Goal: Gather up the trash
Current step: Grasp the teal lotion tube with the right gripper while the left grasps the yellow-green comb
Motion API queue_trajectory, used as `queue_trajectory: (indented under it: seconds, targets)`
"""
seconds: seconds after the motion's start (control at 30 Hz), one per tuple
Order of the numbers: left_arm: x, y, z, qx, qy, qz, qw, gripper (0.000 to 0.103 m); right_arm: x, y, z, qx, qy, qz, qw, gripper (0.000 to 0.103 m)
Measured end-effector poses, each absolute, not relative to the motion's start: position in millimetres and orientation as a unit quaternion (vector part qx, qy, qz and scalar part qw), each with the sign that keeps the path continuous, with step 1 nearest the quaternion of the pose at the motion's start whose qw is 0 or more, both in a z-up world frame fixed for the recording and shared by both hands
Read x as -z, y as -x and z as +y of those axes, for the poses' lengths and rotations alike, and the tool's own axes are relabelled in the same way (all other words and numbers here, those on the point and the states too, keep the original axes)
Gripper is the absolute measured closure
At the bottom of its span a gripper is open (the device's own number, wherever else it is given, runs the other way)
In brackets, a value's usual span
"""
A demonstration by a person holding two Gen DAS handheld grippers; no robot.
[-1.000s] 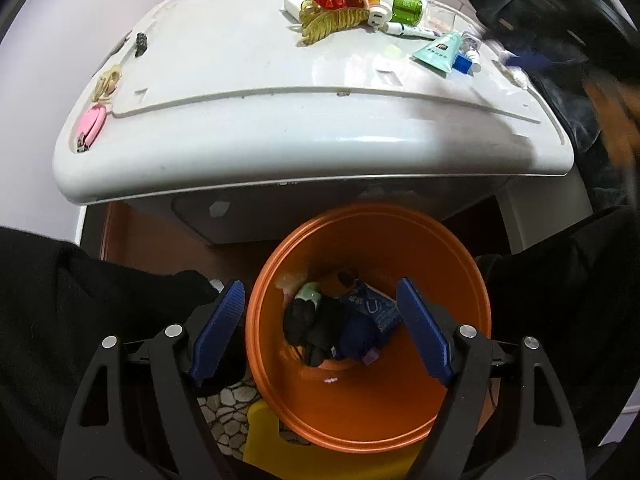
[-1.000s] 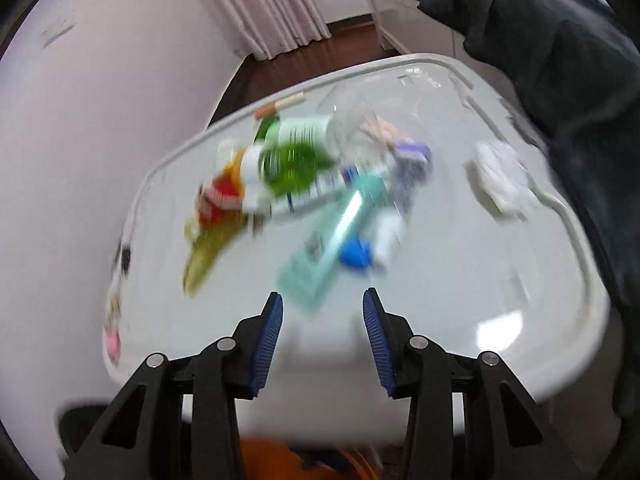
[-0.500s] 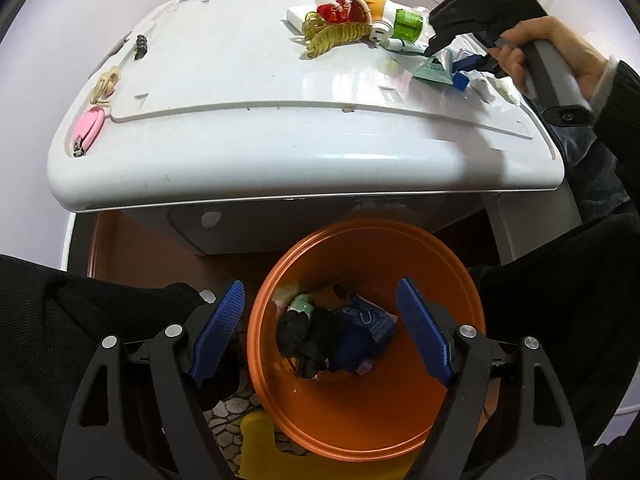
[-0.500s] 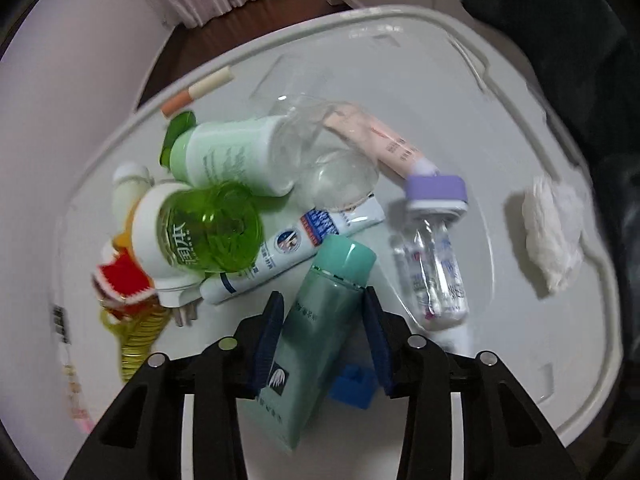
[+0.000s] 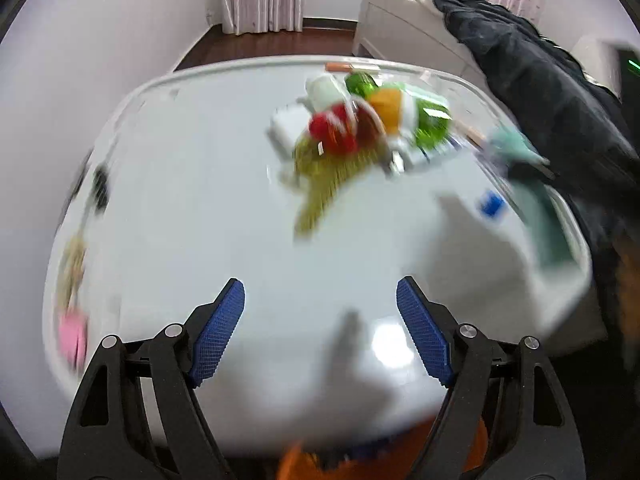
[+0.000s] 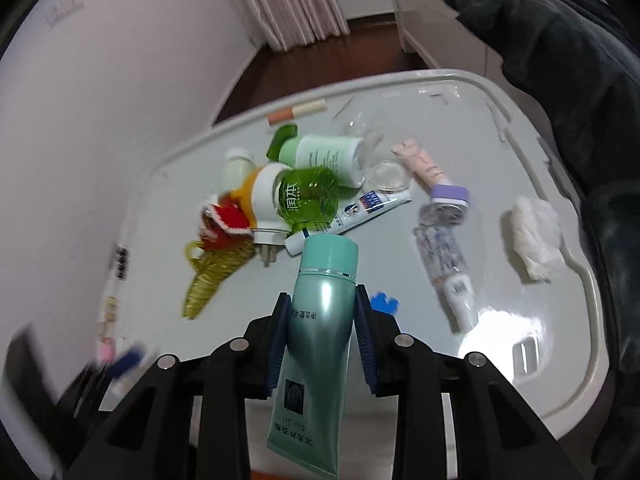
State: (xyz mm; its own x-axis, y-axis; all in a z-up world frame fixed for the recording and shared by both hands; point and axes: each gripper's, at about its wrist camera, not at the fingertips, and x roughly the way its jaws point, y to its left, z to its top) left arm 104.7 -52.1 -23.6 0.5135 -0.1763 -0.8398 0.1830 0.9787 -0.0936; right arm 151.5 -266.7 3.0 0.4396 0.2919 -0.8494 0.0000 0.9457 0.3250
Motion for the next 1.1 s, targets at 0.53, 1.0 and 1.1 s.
queue_trajectory:
  seconds: [0.53,1.0,1.1]
  targets:
    - [54.8,-177.2,-85.0,0.133,-0.074,0.463,0.873,0.048,-2.8,-140.1,-283.6,-0.121,-0.185,0.507,0.833,0.071]
    - [-42.1,-4.4,-26.7,0.140,-0.012,0.432,0.891,0.048,-16.7,-42.7,-238.3,-0.168,-0.143,0.486,0.846,0.071]
    - [-45.0,35.8,-24.7,0.135,-0.036,0.419,0.897,0.048,-25.5,-6.2,-226.8,-0.174,-0.118,0.478,0.853,0.071]
